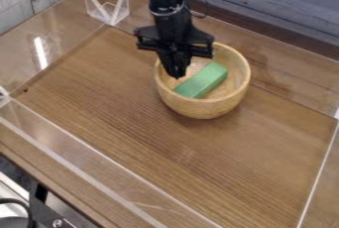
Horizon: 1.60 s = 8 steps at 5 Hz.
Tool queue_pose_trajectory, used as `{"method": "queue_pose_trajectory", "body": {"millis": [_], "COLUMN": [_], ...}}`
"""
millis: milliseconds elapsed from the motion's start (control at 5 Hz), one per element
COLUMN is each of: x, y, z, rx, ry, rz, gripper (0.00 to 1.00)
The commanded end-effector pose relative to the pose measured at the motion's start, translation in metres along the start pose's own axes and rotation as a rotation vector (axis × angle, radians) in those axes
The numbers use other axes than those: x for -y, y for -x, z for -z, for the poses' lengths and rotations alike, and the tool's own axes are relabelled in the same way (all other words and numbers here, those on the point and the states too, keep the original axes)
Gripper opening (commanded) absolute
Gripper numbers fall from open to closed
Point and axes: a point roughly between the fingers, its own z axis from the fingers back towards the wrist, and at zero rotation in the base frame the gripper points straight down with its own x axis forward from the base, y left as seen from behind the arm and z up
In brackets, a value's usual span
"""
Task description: Put the green block in the brown bowl
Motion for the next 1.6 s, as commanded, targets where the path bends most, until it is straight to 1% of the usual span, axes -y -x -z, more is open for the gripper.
{"method": "queue_pose_trajectory", "body": {"millis": [0, 200, 600, 800, 1000, 1200, 1400], "x": [0.006, 0.005, 0.001, -0.008, -0.018, -0.030, -0.046], "y": [-0.005, 0.001, 0.017, 0.024, 0.034, 0.045, 0.062], "z": [-0.026, -0.035, -0.046, -0.056, -0.065, -0.073, -0.086], "rx": [0.054, 0.063, 0.054, 0.037, 0.012, -0.008, -0.041], "ry": [0.011, -0.002, -0.046, -0.057, -0.075, -0.099, -0.138], "rz": [0.011, -0.039, -0.129, -0.111, -0.097, -0.126, -0.146], "gripper": [1.00, 1.00, 1.00, 1.00, 1.00, 1.00, 1.00]}}
